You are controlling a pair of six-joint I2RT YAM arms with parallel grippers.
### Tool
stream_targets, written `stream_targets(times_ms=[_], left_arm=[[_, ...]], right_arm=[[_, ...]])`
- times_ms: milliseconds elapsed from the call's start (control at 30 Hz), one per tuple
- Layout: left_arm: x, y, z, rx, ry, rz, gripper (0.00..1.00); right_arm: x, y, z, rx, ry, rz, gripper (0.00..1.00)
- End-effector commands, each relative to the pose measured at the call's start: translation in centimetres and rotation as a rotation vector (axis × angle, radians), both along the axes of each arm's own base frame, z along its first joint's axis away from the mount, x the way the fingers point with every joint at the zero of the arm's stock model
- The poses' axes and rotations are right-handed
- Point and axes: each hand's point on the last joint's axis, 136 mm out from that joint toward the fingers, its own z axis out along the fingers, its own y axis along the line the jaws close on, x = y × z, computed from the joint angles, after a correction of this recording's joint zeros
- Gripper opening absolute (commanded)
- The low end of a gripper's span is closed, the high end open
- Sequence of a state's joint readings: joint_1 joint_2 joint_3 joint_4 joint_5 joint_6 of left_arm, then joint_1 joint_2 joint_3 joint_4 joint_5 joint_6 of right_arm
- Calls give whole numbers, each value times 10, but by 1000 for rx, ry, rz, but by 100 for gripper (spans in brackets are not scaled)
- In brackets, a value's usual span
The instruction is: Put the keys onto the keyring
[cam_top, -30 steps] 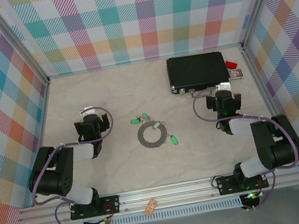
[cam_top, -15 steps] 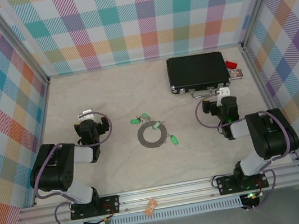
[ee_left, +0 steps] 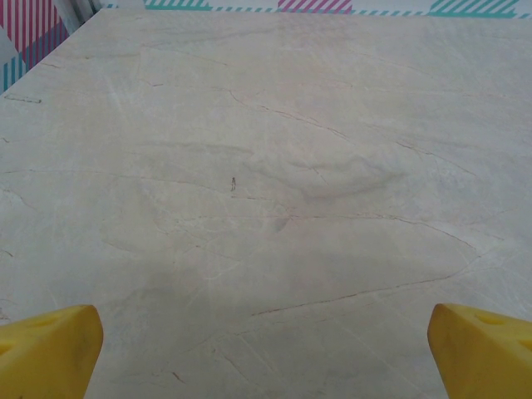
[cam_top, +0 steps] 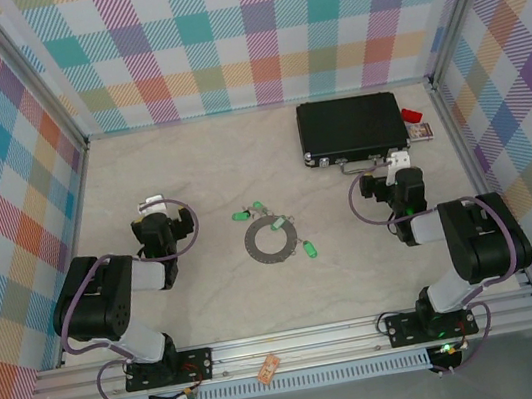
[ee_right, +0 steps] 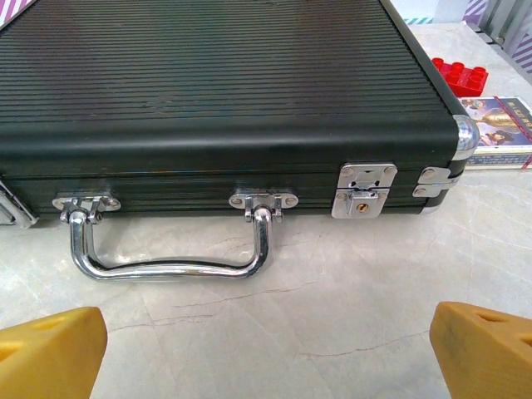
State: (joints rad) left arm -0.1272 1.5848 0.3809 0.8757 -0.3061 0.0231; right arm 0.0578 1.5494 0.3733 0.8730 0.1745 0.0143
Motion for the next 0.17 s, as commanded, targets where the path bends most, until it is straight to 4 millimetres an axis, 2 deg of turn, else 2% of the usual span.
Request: stream_targets(times_ms=[0, 133], left_arm=[[6, 1, 12, -15, -52, -2, 100], [6, 0, 12, -16, -51, -4, 100]], right_arm=[[5, 0, 12, 19, -34, 0, 99], [5, 0, 11, 19, -33, 1, 99]])
